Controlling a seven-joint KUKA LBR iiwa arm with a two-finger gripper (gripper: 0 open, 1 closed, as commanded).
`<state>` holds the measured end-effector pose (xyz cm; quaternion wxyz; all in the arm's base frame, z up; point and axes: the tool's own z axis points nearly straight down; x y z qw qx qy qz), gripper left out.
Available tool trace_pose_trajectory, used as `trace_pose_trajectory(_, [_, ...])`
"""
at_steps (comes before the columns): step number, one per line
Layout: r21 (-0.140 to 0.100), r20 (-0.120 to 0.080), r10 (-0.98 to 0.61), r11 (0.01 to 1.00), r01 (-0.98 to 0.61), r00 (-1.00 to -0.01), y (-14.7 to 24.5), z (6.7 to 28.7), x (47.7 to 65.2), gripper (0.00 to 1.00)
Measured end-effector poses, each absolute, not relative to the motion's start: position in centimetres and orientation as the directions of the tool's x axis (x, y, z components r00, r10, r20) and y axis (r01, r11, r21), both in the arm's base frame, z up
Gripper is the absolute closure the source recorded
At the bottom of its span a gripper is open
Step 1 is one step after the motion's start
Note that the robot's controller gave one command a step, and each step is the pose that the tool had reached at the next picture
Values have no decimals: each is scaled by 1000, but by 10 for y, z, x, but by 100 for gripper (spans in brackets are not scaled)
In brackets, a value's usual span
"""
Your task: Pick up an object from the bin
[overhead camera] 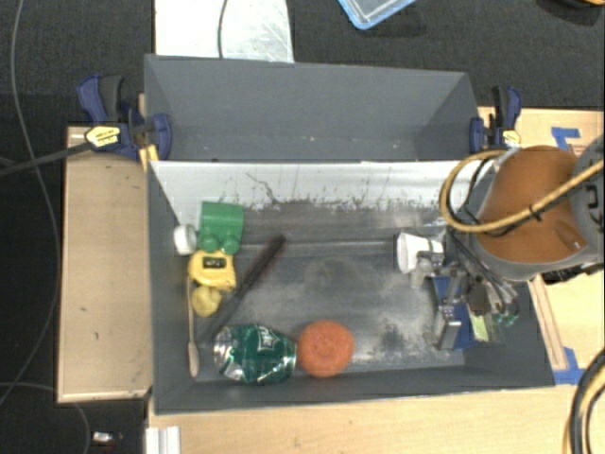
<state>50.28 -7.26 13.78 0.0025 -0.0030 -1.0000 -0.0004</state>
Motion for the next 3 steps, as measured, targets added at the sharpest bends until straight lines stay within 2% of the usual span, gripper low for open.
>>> trace_pose_trajectory(1, [0, -2, 3, 1000, 3, -1000, -72, 141, 505, 0])
trace_pose_trajectory(2, [0, -2, -21, 1000, -21, -1000, -4, 75, 505, 100])
trace_pose_trajectory(3, [0, -2, -23, 1000, -23, -1000, -5, 75, 505, 0])
